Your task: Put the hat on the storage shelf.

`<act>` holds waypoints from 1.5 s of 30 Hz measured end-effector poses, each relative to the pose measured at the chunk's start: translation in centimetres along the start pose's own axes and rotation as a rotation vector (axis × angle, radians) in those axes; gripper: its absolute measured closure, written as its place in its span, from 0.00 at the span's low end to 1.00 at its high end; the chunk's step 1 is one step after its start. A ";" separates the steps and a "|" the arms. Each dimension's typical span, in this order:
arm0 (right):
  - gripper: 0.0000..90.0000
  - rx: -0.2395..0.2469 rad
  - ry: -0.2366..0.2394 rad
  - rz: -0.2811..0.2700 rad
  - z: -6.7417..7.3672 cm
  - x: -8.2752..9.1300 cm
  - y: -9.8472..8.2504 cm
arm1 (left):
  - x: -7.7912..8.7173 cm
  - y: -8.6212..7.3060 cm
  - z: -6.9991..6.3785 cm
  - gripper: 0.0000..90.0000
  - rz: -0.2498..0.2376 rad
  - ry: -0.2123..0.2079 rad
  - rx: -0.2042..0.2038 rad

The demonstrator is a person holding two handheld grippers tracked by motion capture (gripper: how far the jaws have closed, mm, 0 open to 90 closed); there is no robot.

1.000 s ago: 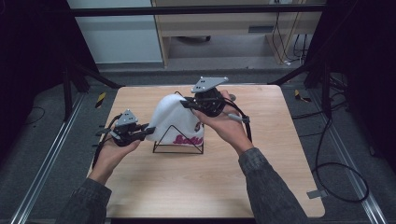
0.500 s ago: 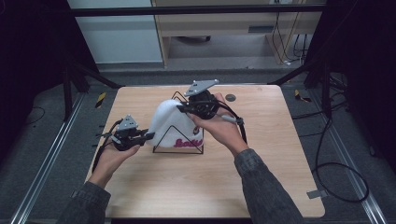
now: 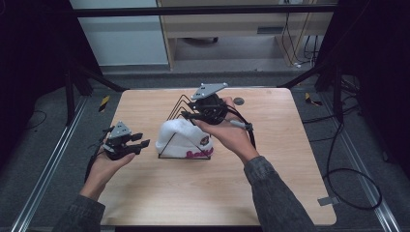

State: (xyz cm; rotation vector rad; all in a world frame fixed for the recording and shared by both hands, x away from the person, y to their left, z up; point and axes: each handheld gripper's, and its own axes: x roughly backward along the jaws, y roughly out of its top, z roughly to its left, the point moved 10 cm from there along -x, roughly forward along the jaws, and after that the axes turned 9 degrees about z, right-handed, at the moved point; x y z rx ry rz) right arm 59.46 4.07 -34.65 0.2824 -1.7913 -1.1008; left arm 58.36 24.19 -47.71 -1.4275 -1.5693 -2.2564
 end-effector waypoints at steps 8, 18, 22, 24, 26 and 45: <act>0.61 -0.008 -0.022 0.003 -0.2 0.4 -0.3 | -0.2 -2.0 0.9 0.27 0.065 0.043 0.023; 0.46 -0.032 -0.076 0.011 -1.1 1.5 -1.4 | -1.0 -3.5 -0.4 0.06 0.105 0.003 0.003; 0.35 -0.046 -0.106 0.019 -1.8 2.1 -2.3 | -1.2 -4.2 -1.0 0.04 0.098 0.002 -0.001; 0.30 -0.064 -0.118 0.024 -2.2 2.5 -2.9 | -1.5 -4.7 -1.2 0.04 0.103 0.005 -0.009; 0.26 -0.077 -0.136 0.029 -2.7 3.0 -3.5 | -1.8 -5.1 -1.4 0.05 0.100 -0.011 0.003; 0.09 -0.188 -0.271 0.060 -7.5 7.4 -9.5 | -3.8 -7.7 -0.9 0.06 0.115 0.030 0.079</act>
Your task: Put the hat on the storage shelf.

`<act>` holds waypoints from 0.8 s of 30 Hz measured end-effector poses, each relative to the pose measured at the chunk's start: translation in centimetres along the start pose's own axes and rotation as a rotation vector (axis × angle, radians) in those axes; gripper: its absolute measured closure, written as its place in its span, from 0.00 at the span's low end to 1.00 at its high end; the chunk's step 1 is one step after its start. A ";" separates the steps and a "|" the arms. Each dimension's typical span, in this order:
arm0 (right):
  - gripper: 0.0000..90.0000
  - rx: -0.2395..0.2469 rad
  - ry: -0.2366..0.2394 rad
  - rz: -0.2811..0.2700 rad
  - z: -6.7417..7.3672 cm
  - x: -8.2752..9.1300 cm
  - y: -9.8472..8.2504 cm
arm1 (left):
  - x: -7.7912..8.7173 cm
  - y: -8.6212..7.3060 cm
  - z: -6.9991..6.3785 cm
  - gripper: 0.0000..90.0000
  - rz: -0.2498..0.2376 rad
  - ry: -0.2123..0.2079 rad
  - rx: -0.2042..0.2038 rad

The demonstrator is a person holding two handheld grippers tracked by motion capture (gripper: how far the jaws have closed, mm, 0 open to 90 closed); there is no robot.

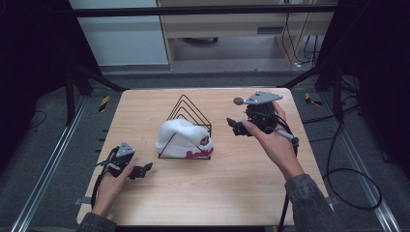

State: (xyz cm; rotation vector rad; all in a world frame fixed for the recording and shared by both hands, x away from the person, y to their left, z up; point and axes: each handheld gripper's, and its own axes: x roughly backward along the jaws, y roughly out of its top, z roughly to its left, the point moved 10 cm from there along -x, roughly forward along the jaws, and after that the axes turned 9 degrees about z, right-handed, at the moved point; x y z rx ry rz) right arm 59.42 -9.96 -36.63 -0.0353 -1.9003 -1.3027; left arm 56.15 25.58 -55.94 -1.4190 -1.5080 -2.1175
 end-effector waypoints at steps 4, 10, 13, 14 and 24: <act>0.11 -0.019 -0.016 0.009 -0.9 0.0 -1.3 | -0.2 -0.2 0.1 0.06 0.003 -0.008 0.009; 0.12 -0.052 -0.037 -0.012 -2.3 0.7 -2.6 | -0.7 -0.6 0.1 0.06 0.020 -0.002 0.007; 0.12 -0.068 -0.043 -0.003 -2.7 0.7 -3.8 | -1.1 -1.0 0.1 0.05 0.053 0.005 0.000; 0.12 -0.077 -0.043 0.001 -2.8 0.6 -4.4 | -1.1 -1.1 0.0 0.05 0.059 0.001 0.001; 0.14 -0.182 -0.029 0.076 -3.7 -0.8 -12.5 | -1.2 -1.4 0.2 0.04 0.047 0.005 0.017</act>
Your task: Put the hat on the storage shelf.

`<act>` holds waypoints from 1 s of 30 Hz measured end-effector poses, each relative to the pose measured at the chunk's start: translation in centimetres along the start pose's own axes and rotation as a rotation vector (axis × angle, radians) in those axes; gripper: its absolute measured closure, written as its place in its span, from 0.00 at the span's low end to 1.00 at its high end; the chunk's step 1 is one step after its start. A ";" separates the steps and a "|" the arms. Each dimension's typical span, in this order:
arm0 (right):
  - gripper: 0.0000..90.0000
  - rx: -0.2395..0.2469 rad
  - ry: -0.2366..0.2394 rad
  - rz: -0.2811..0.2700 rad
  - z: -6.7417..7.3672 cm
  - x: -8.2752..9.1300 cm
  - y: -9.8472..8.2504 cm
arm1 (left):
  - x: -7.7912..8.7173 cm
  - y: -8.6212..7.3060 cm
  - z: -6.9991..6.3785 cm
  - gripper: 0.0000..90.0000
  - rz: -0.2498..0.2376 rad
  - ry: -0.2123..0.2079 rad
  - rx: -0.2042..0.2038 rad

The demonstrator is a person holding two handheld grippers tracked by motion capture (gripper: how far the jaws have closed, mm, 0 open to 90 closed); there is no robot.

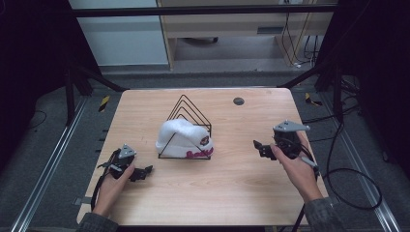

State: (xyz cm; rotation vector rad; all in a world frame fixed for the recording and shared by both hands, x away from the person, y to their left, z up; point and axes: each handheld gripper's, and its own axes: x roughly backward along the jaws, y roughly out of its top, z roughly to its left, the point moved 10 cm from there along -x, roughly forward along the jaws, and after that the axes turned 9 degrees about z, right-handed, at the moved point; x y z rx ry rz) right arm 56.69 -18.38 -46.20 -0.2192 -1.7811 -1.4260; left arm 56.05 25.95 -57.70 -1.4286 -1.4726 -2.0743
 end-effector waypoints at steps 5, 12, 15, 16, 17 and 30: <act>0.14 -0.020 0.003 0.052 0.0 -1.8 -3.6 | 0.0 0.0 0.0 0.03 0.000 0.004 0.003; 0.15 -0.047 0.011 0.087 0.3 -3.9 -6.2 | 0.0 -0.1 0.0 0.02 0.003 0.003 0.003; 0.15 -0.051 0.003 0.110 0.4 -4.9 -6.9 | 0.0 -0.1 0.0 0.02 0.003 0.003 0.002; 0.15 -0.050 0.000 0.121 0.5 -5.2 -7.1 | 0.0 -0.1 0.0 0.02 0.004 0.003 0.001; 0.15 -0.050 0.000 0.122 0.5 -5.5 -7.2 | 0.0 -0.1 0.0 0.02 0.004 0.003 0.001; 0.15 -0.068 -0.002 0.140 1.8 -7.7 -7.2 | 0.0 -0.2 0.0 0.01 0.003 0.004 -0.001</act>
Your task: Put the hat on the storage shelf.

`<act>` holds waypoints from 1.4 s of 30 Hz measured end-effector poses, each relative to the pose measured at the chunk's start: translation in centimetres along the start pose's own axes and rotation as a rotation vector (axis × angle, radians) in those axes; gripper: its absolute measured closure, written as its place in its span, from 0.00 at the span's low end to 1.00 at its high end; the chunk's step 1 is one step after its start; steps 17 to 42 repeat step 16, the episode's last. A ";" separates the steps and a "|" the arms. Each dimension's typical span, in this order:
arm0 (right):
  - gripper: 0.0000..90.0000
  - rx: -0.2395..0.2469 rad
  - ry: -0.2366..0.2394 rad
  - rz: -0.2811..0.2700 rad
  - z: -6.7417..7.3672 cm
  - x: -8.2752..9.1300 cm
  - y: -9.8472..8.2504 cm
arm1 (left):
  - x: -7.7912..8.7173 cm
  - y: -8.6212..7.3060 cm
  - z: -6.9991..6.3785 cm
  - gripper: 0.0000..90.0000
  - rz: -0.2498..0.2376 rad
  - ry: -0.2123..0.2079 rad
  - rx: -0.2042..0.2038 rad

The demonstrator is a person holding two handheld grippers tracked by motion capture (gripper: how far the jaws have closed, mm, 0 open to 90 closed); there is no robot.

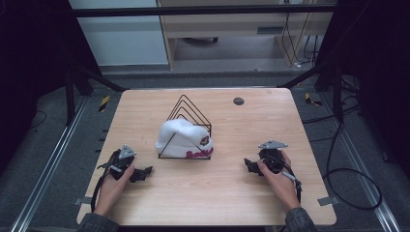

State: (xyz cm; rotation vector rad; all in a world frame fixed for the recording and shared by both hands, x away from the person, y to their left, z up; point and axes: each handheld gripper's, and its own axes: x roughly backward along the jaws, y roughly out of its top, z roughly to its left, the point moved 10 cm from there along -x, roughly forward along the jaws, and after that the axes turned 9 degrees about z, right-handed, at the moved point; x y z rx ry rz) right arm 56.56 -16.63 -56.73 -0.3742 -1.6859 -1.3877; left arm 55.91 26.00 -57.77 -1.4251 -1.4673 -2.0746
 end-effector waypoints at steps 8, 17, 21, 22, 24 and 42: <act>0.13 0.003 -0.040 0.001 0.2 -1.0 -0.5 | 0.0 0.0 0.0 0.01 0.000 0.000 0.000; 0.12 -0.050 -0.081 0.000 0.3 -0.8 -0.8 | 0.0 0.0 -0.1 0.01 0.001 -0.004 0.001; 0.12 -0.050 -0.081 0.000 0.3 -0.8 -0.8 | 0.0 0.0 -0.1 0.01 0.001 -0.004 0.001; 0.12 -0.050 -0.081 0.000 0.3 -0.8 -0.8 | 0.0 0.0 -0.1 0.01 0.001 -0.004 0.001; 0.12 -0.050 -0.081 0.000 0.3 -0.8 -0.8 | 0.0 0.0 -0.1 0.01 0.001 -0.004 0.001; 0.12 -0.050 -0.081 0.000 0.3 -0.8 -0.8 | 0.0 0.0 -0.1 0.01 0.001 -0.004 0.001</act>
